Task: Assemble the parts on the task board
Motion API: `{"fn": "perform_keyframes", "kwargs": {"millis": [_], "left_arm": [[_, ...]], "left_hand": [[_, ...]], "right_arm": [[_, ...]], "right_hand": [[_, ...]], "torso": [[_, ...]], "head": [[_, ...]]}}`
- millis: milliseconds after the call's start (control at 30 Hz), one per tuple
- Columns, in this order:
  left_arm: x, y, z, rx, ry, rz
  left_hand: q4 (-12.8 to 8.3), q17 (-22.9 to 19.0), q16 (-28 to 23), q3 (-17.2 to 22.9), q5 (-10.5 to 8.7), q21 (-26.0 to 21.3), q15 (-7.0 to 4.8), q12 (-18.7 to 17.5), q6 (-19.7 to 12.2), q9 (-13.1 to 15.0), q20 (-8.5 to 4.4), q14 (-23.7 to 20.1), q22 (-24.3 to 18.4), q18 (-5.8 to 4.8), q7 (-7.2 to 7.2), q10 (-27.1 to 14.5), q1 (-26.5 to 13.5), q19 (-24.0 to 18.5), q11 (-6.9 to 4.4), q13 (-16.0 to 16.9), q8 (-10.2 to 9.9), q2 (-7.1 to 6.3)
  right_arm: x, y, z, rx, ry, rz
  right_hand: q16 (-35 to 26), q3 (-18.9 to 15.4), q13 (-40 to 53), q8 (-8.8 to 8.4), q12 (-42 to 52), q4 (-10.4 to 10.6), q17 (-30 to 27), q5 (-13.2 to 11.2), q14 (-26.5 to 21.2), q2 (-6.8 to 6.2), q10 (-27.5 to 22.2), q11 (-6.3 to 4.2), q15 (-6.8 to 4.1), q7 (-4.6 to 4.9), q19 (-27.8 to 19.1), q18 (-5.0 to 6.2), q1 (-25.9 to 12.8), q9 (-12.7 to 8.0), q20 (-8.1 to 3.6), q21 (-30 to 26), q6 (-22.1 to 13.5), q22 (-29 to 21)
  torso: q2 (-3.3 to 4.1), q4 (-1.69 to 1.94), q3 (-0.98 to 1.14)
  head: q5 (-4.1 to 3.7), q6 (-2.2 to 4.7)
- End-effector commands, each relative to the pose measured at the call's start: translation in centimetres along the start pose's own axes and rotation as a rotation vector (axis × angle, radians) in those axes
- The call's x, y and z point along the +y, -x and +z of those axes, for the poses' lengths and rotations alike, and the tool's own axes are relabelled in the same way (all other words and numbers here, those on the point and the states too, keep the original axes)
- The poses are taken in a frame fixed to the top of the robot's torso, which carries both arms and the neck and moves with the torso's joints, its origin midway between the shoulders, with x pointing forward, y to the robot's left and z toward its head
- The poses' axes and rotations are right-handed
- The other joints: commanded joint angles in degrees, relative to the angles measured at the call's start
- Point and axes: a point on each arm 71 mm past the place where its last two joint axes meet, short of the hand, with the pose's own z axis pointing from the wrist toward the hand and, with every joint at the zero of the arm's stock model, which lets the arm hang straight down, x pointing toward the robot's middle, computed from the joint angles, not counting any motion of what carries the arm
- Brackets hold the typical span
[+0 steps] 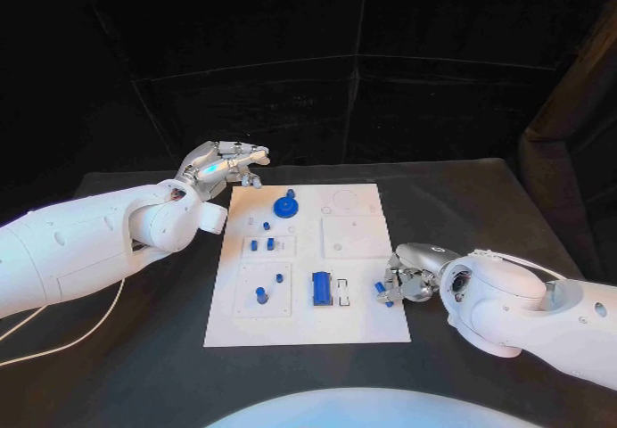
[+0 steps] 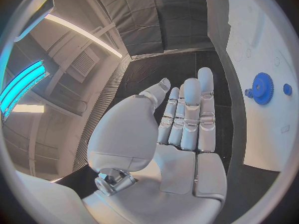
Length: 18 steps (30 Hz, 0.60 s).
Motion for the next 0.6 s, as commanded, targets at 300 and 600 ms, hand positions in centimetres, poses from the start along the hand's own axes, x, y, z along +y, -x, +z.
{"fn": "perform_keyframes", "kwargs": {"millis": [300, 600], "left_arm": [[-0.1, 0.0, 0.0, 0.011, -0.004, -0.008], [-0.1, 0.1, -0.1, 0.009, -0.003, -0.007]], "left_hand": [[0.04, -0.08, -0.21, -0.28, 0.03, -0.29, -0.15, 0.32, -0.42, -0.08, 0.18, -0.43, -0.07, 0.33, -0.16, -0.43, 0.04, 0.03, 0.11, -0.08, 0.24, 0.46], [0.04, -0.08, -0.21, -0.28, 0.03, -0.29, -0.15, 0.32, -0.42, -0.08, 0.18, -0.43, -0.07, 0.33, -0.16, -0.43, 0.04, 0.03, 0.11, -0.08, 0.24, 0.46]], "right_arm": [[0.9, -0.7, 0.7, 0.029, -0.011, -0.235], [1.1, -0.5, 0.4, -0.010, -0.023, -0.173]], "right_hand": [[-0.32, 0.93, -0.23, -0.74, -0.81, -3.21, 3.12, -2.68, 3.50, 0.86, -0.24, -0.24, -0.10, 0.26, 0.00, -0.71, 4.66, 0.01, 0.14, 0.18, 0.31, 0.35], [-0.38, 0.99, -0.30, -1.56, -1.24, -2.76, 3.18, 5.08, 3.50, 1.71, -0.26, -0.32, -0.12, 0.21, 0.03, -0.71, 3.87, -0.12, 0.09, 0.20, 0.67, 0.45]], "torso": [[-0.03, 0.07, -0.04], [-0.04, -0.02, 0.01]], "head": [[-0.10, 0.01], [0.06, 0.07]]}}
